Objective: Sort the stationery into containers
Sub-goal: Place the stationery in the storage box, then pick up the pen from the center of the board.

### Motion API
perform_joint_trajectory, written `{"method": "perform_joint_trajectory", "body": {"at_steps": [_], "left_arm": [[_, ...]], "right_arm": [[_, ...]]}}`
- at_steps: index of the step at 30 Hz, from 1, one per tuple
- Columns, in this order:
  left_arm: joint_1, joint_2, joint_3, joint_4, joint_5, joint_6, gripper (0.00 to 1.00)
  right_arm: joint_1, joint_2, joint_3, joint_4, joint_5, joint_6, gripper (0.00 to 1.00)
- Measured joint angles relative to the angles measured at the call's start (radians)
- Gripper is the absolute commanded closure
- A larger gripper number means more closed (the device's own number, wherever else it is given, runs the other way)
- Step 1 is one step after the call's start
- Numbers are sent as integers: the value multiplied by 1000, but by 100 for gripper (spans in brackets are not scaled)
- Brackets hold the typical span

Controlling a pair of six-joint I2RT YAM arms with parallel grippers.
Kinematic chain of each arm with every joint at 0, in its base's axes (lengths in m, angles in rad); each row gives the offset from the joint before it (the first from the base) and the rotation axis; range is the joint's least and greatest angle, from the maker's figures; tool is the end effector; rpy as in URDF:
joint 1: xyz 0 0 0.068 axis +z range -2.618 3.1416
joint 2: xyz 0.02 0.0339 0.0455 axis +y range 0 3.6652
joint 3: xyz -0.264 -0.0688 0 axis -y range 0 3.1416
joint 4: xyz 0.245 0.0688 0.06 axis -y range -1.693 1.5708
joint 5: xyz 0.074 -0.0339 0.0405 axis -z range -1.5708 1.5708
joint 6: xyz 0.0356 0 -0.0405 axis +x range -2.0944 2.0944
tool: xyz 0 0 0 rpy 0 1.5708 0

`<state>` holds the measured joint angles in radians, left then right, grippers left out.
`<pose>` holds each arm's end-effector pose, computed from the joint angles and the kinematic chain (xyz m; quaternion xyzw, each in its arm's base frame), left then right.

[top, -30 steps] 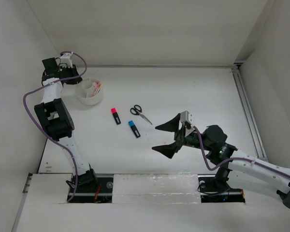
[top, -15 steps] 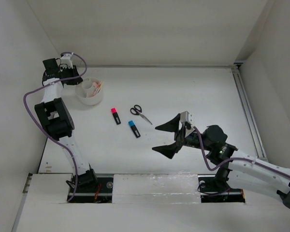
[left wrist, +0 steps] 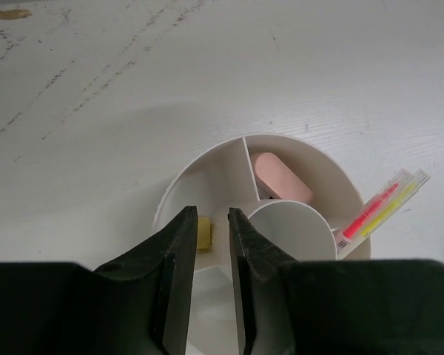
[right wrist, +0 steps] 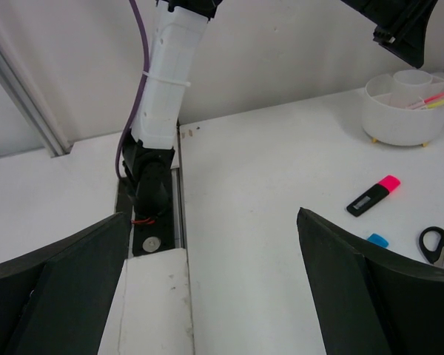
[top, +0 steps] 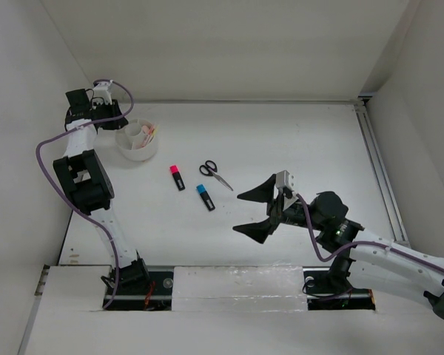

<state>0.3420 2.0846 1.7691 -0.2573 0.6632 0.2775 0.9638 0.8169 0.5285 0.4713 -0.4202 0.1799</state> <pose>0.4662 0.1427 0.2691 0.1289 0.8348 -0.1343 0.5181 0.0999 0.1692 0.3132 -0.3871 0.5168 0.5190 0.5600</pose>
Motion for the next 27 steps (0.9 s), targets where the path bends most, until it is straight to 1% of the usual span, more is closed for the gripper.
{"method": "perform_joint_trajectory", "body": {"at_steps": [5,9,10,11,12,15,19,21,24,27], "left_arm": [[2,-1,47,-10,10,-34,80],[7,-14,114,-10,-12,-100,75],[8,-24,124,-10,-21,-126,60],[9,-41,131,-10,-36,-156,40],[10,-61,132,-10,-46,-173,1],[13,-183,79,-20,-97,-258,0],[13,-410,-37,-43,-161,-361,0],[12,-552,-143,-25,-164,-428,0],[6,-773,-358,38,-163,-592,0],[0,-937,-553,66,-140,-751,0]], "right_arm": [[0,8,0,0,1,0,0],[0,55,15,-18,41,0,0],[0,80,33,-34,62,0,0],[0,108,54,-55,87,1,0],[0,150,86,-85,119,0,0],[0,273,190,-171,215,7,0],[6,420,303,-291,375,50,0],[8,499,361,-345,438,77,0],[11,652,484,-444,521,110,0],[12,778,591,-537,568,130,0]]}}
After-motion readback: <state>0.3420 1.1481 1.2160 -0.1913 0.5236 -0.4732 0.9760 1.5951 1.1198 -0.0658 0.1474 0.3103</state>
